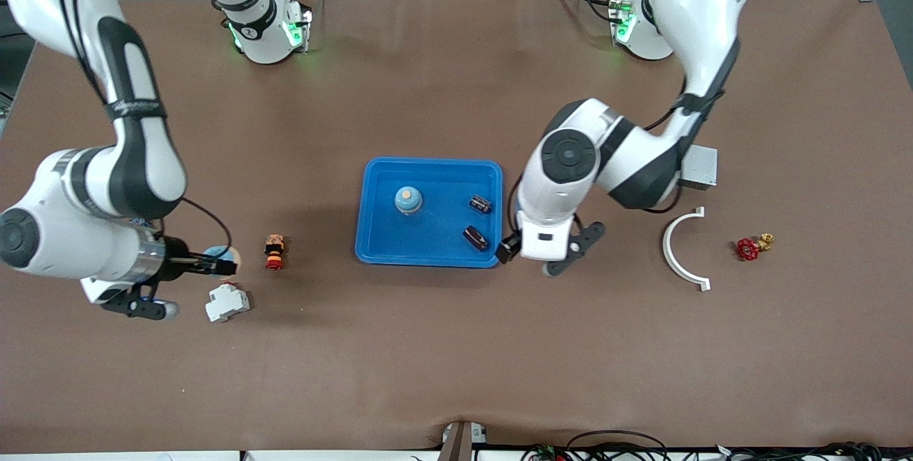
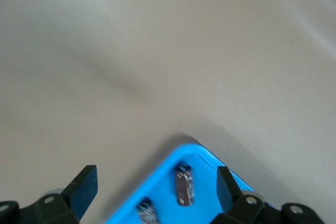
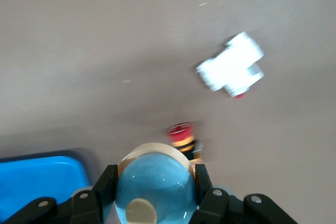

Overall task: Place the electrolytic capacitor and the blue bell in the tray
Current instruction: 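Carry the bell into the tray with the right gripper while the left gripper withdraws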

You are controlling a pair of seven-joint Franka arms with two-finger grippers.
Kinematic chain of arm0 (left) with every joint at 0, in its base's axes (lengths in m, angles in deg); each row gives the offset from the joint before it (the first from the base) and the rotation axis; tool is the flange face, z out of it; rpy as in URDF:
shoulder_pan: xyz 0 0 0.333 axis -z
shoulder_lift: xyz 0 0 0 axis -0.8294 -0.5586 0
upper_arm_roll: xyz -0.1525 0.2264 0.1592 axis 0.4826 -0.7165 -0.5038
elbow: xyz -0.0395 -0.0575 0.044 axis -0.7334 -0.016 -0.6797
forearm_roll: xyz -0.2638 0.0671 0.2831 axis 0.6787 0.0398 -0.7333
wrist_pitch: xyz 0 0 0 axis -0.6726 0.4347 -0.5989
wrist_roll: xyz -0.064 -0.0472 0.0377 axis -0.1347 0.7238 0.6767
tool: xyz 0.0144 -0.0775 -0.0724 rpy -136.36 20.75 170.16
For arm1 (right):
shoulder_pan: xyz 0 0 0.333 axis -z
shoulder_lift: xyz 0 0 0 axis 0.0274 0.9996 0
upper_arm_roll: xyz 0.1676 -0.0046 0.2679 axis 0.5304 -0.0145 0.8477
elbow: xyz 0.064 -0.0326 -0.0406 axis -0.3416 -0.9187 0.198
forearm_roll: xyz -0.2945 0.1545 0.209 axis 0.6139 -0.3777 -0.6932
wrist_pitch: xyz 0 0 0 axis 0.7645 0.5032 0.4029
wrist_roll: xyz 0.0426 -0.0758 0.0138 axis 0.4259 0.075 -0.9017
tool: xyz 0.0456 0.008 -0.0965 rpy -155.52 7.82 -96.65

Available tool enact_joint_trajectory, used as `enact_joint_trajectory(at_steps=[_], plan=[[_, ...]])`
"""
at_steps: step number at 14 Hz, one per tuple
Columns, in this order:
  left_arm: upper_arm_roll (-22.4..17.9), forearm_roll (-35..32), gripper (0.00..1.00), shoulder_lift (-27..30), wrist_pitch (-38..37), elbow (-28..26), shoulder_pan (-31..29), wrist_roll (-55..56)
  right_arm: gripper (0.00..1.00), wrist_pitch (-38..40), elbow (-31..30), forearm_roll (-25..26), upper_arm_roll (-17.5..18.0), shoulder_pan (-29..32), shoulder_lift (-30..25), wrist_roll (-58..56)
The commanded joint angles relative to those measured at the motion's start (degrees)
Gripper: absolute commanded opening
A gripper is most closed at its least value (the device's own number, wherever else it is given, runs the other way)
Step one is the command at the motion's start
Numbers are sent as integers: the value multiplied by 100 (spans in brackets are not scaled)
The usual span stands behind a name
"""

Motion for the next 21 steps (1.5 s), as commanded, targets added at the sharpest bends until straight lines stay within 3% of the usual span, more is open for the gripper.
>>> enact_joint_trajectory(at_steps=[1, 4, 12, 14, 21], plan=[[30, 46, 100, 446, -448, -144, -375, -597, 0, -313, -422, -76, -62, -717, -347, 1352], [30, 55, 100, 789, -791, -153, -832, -1712, 0, -760, -606, -76, -62, -1289, -356, 2408], [31, 108, 100, 1466, -1407, -144, -1922, -4323, 0, -3501, -2283, -85, -54, -2574, -418, 4265], [31, 230, 100, 1624, -1520, -153, -2221, -4834, 0, -3802, -2522, -85, -54, -2758, -409, 4467], [22, 319, 100, 2046, -2066, -162, -2995, -6557, 0, -4234, -2505, -102, -45, -2926, 127, 4741]])
